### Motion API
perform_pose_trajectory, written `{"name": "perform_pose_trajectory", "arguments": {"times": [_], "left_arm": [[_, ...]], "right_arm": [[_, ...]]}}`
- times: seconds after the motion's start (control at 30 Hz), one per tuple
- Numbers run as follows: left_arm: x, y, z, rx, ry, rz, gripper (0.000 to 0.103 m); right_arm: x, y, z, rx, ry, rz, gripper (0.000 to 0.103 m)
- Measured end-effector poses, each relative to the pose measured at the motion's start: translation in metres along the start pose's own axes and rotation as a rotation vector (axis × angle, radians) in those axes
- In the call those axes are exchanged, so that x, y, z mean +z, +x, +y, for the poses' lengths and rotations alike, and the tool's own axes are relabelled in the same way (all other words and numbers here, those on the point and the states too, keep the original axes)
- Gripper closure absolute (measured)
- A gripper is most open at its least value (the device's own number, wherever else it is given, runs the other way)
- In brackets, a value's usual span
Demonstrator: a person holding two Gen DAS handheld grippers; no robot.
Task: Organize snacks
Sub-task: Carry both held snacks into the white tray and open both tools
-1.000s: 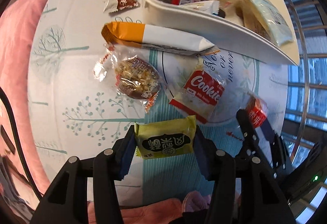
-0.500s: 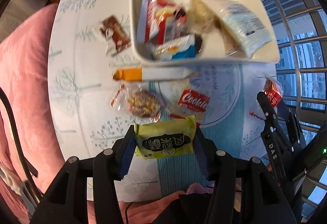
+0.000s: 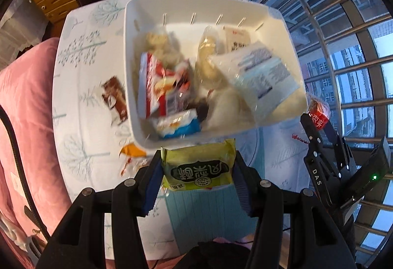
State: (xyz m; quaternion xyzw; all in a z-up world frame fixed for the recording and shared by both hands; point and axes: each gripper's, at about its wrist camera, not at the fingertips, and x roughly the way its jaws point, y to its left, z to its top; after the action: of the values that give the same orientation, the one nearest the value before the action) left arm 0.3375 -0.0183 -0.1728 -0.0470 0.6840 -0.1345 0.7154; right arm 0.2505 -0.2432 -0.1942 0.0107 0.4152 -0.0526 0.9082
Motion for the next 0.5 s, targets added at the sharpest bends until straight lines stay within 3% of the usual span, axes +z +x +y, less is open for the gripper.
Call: {"name": "perform_pose_trajectory", "arguments": {"times": [0.3, 0.47, 0.5], "left_arm": [[0.029, 0.015, -0.015, -0.05, -0.036, -0.039, 0.05], [0.037, 0.032, -0.019, -0.063, -0.066, -0.024, 0.05], [0.038, 0.034, -0.02, -0.061, -0.073, -0.024, 0.046]], "right_arm": [[0.016, 0.017, -0.014, 0.036, 0.016, -0.04, 0.051], [0.019, 0.022, -0.014, 0.077, 0.006, -0.058, 0.051], [0.02, 0.023, -0.014, 0.088, 0.007, -0.055, 0.051]]}}
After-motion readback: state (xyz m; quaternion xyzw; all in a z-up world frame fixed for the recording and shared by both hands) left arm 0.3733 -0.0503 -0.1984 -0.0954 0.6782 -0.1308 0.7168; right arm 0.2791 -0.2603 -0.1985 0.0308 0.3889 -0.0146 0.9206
